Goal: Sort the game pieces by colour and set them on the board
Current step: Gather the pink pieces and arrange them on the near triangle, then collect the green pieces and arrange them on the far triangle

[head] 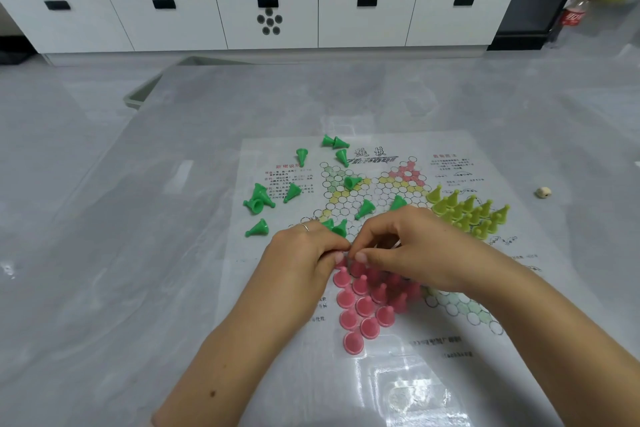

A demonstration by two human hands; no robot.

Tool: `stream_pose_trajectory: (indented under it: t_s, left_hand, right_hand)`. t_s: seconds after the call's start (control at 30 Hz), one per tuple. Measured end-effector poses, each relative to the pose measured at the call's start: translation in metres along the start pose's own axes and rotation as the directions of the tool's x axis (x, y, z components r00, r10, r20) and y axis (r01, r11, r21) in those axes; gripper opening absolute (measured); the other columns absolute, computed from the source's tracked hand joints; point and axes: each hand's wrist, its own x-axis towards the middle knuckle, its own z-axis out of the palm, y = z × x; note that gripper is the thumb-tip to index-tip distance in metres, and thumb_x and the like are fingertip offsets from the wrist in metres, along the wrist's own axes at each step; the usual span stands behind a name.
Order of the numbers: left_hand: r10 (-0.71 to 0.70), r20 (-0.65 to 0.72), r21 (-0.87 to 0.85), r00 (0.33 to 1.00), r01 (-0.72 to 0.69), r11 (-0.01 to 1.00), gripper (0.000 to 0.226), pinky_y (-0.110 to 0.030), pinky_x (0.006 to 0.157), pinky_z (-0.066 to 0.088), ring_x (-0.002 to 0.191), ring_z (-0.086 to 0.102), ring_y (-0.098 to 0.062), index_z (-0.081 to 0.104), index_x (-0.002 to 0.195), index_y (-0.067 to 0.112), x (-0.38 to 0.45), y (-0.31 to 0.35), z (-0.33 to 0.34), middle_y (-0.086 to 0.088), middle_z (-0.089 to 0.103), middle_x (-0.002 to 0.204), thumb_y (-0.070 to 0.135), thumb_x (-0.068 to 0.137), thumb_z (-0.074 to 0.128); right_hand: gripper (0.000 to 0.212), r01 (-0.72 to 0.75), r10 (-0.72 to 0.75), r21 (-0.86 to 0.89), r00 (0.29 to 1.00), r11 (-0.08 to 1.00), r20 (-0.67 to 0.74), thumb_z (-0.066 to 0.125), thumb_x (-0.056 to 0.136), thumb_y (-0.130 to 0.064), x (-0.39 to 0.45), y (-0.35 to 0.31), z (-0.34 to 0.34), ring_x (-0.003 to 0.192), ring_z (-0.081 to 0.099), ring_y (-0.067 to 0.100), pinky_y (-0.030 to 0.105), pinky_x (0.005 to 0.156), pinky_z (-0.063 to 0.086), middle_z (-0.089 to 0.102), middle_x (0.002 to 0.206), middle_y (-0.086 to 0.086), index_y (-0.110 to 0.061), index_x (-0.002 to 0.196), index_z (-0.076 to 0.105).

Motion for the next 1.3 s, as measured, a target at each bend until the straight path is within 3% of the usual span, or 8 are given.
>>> stream_pose_trajectory:
  t_s: [0.23, 0.4, 0.67, 0.9, 1.03, 1.13, 1.2, 1.3]
  left_hand:
    - [-0.014, 0.003, 0.012, 1.000, 0.014, 1.000, 0.020, -0.018, 0.075, 0.039, 0.086, 0.056, -0.009, 0.071, 0.098, 0.023, 0.000, 0.000, 0.000, 0.003, 0.065, 0.092, 0.016, 0.086, 0.057]
    - [-0.015, 0.008, 0.025, 1.000, 0.015, 1.000, 0.020, -0.021, 0.075, 0.040, 0.087, 0.056, -0.010, 0.071, 0.099, 0.023, 0.000, 0.000, 0.000, 0.003, 0.065, 0.092, 0.017, 0.087, 0.056]
    - [-0.010, 0.020, 0.032, 1.000, 0.009, 0.999, 0.022, -0.021, 0.076, 0.041, 0.087, 0.056, -0.008, 0.071, 0.100, 0.026, 0.000, -0.001, 0.000, 0.005, 0.065, 0.093, 0.018, 0.087, 0.056]
    - [-0.007, 0.022, 0.027, 1.000, 0.007, 1.000, 0.021, -0.019, 0.074, 0.039, 0.086, 0.056, -0.008, 0.071, 0.099, 0.026, -0.001, -0.002, 0.000, 0.004, 0.065, 0.092, 0.018, 0.086, 0.057]
    - [-0.031, 0.006, 0.022, 1.000, 0.030, 0.999, 0.030, -0.004, 0.071, 0.034, 0.088, 0.053, -0.004, 0.064, 0.113, 0.029, -0.001, -0.005, 0.000, 0.008, 0.063, 0.097, 0.017, 0.087, 0.056]
    - [-0.040, 0.009, 0.037, 0.999, 0.040, 0.999, 0.034, 0.000, 0.072, 0.032, 0.089, 0.051, -0.001, 0.061, 0.118, 0.030, -0.001, -0.007, -0.003, 0.012, 0.060, 0.099, 0.015, 0.089, 0.053]
    - [-0.046, -0.030, 0.042, 0.998, 0.048, 0.998, 0.032, 0.001, 0.074, 0.031, 0.089, 0.050, 0.001, 0.061, 0.117, 0.029, -0.002, -0.007, -0.007, 0.015, 0.058, 0.100, 0.016, 0.090, 0.051]
    - [-0.051, -0.187, 0.043, 0.981, 0.060, 0.997, 0.032, -0.006, 0.086, 0.031, 0.104, 0.049, 0.000, 0.057, 0.120, 0.030, -0.003, -0.010, -0.018, 0.012, 0.056, 0.119, 0.024, 0.090, 0.051]
  right_hand:
    - [0.013, 0.005, -0.005, 0.002, 1.000, 1.000, 0.000, 0.064, 0.082, -0.023, -0.001, 0.000, 0.001, 0.057, 0.058, -0.010, 0.003, 0.052, 0.041, 0.063, 0.062, -0.018, -0.033, 0.074, 0.067]
    - [0.015, 0.013, -0.014, -0.032, 0.999, 0.999, -0.032, 0.066, 0.081, -0.023, 0.000, 0.000, 0.002, 0.065, 0.060, -0.003, 0.012, 0.064, 0.049, 0.066, 0.068, -0.014, -0.034, 0.070, 0.065]
    - [0.011, 0.021, -0.022, -0.042, 1.000, 0.999, -0.013, 0.065, 0.081, -0.022, -0.002, 0.001, 0.002, 0.068, 0.061, -0.001, 0.014, 0.066, 0.049, 0.067, 0.072, -0.013, -0.031, 0.076, 0.067]
    - [0.010, 0.026, -0.027, -0.046, 1.000, 0.999, -0.011, 0.064, 0.083, -0.023, 0.000, 0.005, 0.002, 0.068, 0.060, -0.004, 0.007, 0.059, 0.045, 0.066, 0.072, -0.015, -0.030, 0.078, 0.068]
    - [0.010, 0.033, -0.034, -0.045, 0.999, 0.998, -0.025, 0.060, 0.085, -0.027, -0.001, 0.007, 0.001, 0.068, 0.057, -0.007, 0.006, 0.060, 0.043, 0.065, 0.072, -0.017, -0.032, 0.079, 0.067]
    - [0.013, 0.033, -0.037, -0.052, 0.997, 0.998, -0.073, 0.056, 0.086, -0.031, -0.002, 0.008, -0.002, 0.065, 0.056, -0.003, 0.011, 0.058, 0.043, 0.064, 0.070, -0.015, -0.035, 0.078, 0.065]
    - [0.015, 0.029, -0.037, -0.068, 0.992, 0.997, -0.119, 0.054, 0.087, -0.033, -0.003, 0.008, -0.005, 0.062, 0.054, 0.003, 0.017, 0.059, 0.043, 0.065, 0.072, -0.009, -0.035, 0.078, 0.065]
    - [0.016, 0.021, -0.024, -0.018, 0.975, 1.000, -0.221, 0.052, 0.088, -0.031, -0.006, 0.010, -0.009, 0.066, 0.056, -0.002, 0.009, 0.061, 0.043, 0.067, 0.075, -0.013, -0.036, 0.079, 0.065]
